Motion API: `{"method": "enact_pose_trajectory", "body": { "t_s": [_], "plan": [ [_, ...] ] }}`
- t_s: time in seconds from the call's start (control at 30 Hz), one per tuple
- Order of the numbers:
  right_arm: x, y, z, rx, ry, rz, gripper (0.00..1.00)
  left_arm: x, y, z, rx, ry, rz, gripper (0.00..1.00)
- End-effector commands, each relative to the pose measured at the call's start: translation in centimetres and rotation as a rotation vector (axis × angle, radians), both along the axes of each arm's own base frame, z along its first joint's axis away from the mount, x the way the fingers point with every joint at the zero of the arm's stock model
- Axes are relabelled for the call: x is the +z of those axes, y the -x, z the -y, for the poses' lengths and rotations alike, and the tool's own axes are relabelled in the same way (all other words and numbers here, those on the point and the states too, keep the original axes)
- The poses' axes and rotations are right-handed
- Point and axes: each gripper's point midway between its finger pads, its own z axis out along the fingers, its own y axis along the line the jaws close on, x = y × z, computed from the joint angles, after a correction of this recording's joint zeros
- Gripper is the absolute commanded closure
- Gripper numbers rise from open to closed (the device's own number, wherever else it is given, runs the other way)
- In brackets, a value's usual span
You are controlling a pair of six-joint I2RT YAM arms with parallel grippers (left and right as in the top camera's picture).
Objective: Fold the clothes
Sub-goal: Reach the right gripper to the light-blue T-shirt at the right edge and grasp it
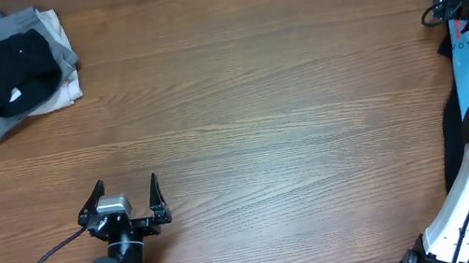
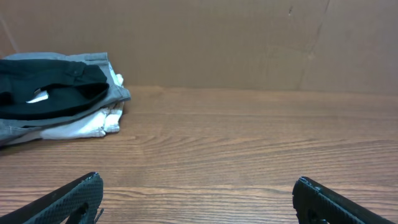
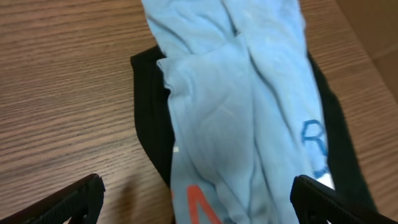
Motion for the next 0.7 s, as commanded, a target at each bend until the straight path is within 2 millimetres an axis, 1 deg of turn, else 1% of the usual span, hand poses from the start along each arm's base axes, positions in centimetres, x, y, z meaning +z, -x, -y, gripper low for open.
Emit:
{"method": "enact_pose_trajectory", "body": {
  "t_s": [0.0, 0.03, 0.13, 0.23, 0.4, 0.47, 0.53, 0.67],
  "plan": [
    [-0.2, -1.2, 0.0, 0.018, -0.002, 0.029, 0.01, 0.0, 0.0, -0.2, 0.010, -0.019, 0.004, 0.00],
    [-0.2, -1.3, 0.1, 0.018, 0.002, 0.034, 0.03, 0.0, 0.0, -0.2, 0.010, -0.019, 0.004, 0.00],
    [-0.3, -1.5, 0.2, 0.018, 0.004, 0.042, 0.04, 0.0, 0.0, -0.2, 0.010, -0.019, 0.004, 0.00],
    [-0.7, -1.5, 0.2, -0.001, -0.014, 0.047, 0.03, 0.0, 0.0, -0.2, 0.011, -0.019, 0.004, 0.00],
    [-2.9, -1.1, 0.4, -0.042, -0.056, 0.028, 0.02, 0.0, 0.0, -0.2, 0.010, -0.019, 0.004, 0.00],
    [-3.4, -0.9, 0.5, -0.050, -0.063, 0.020, 0.03, 0.0, 0.0, -0.2, 0.010, -0.019, 0.004, 0.00],
    [-3.3, -0.8, 0.8, -0.061, -0.053, 0.019, 0.06, 0.0, 0.0, -0.2, 0.010, -0.019, 0.004, 0.00],
    [-3.3, -0.6, 1.3, -0.069, -0.053, 0.020, 0.09, 0.0, 0.0, -0.2, 0.010, -0.019, 0.004, 0.00]
  ]
}}
